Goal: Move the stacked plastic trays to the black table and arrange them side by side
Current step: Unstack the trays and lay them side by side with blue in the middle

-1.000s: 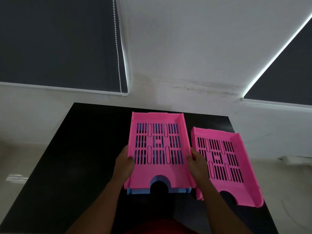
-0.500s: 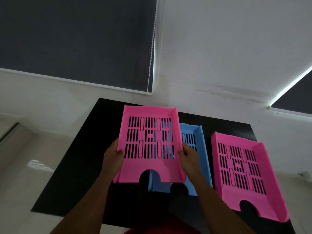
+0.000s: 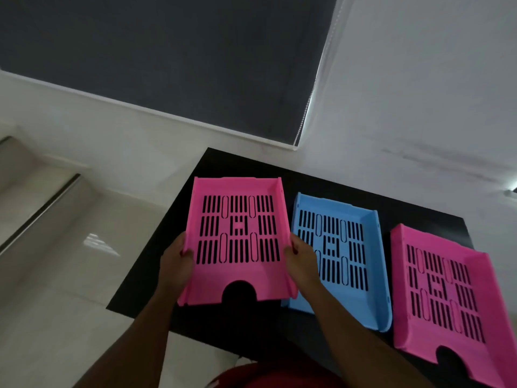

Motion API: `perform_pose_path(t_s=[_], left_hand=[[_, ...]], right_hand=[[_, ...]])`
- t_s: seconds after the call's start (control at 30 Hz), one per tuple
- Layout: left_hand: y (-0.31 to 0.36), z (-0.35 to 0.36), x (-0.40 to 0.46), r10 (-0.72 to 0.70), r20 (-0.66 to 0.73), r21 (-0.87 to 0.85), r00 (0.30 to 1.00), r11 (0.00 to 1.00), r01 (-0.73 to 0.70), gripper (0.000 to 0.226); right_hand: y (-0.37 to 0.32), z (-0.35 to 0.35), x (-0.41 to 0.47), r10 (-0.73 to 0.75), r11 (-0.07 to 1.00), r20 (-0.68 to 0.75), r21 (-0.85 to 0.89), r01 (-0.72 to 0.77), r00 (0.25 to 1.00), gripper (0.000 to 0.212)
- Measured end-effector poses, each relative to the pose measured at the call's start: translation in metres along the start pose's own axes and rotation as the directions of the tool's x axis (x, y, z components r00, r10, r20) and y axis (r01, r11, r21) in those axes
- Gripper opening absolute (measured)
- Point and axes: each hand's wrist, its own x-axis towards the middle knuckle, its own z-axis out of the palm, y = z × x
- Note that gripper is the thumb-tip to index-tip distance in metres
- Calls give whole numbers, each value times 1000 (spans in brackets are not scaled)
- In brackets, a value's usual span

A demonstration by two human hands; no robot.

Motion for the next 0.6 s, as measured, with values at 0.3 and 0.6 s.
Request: perform_pose_path(t_s=[0.3, 0.6], left_hand=[[-38, -19, 2, 20, 30, 71, 999, 997, -22, 20], [-48, -19, 4, 21, 53, 73, 998, 997, -24, 24]], right_hand=[[2, 26, -13, 69, 996, 116, 50, -76, 991, 35], [8, 35, -13, 137, 988, 141, 54, -145, 981, 37]])
